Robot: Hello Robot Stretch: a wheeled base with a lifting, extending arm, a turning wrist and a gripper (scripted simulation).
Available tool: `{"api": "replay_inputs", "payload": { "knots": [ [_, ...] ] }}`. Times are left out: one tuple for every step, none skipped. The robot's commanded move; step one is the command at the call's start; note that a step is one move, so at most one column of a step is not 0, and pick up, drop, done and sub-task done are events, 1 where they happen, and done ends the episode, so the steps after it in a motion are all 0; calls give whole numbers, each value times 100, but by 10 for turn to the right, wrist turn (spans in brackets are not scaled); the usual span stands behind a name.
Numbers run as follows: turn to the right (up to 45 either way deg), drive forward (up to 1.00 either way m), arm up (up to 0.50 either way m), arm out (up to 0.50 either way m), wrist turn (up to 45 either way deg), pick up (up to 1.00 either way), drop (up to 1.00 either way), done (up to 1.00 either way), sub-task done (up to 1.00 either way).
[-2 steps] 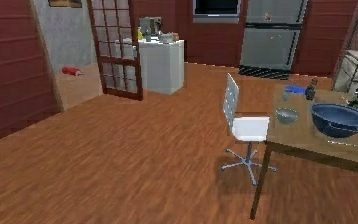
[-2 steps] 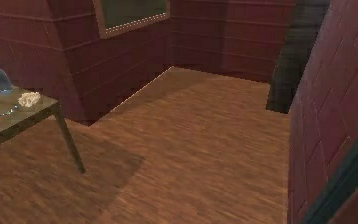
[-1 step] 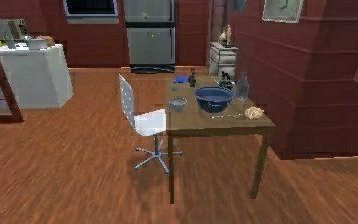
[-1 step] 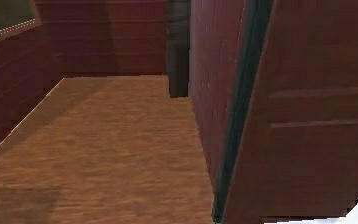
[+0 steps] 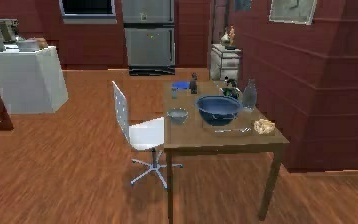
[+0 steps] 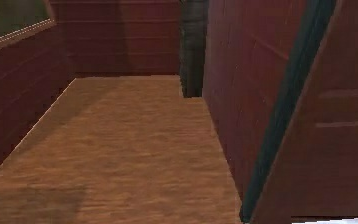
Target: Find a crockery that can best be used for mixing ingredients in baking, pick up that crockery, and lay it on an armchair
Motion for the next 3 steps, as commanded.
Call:
{"api": "replay_inputs", "payload": {
  "knots": [
    [150,0,0,0,0,0,0,0,0],
    [0,40,0,0,0,0,0,0,0],
    [-450,0,0,0,0,0,0,0,0]
  ]
}}
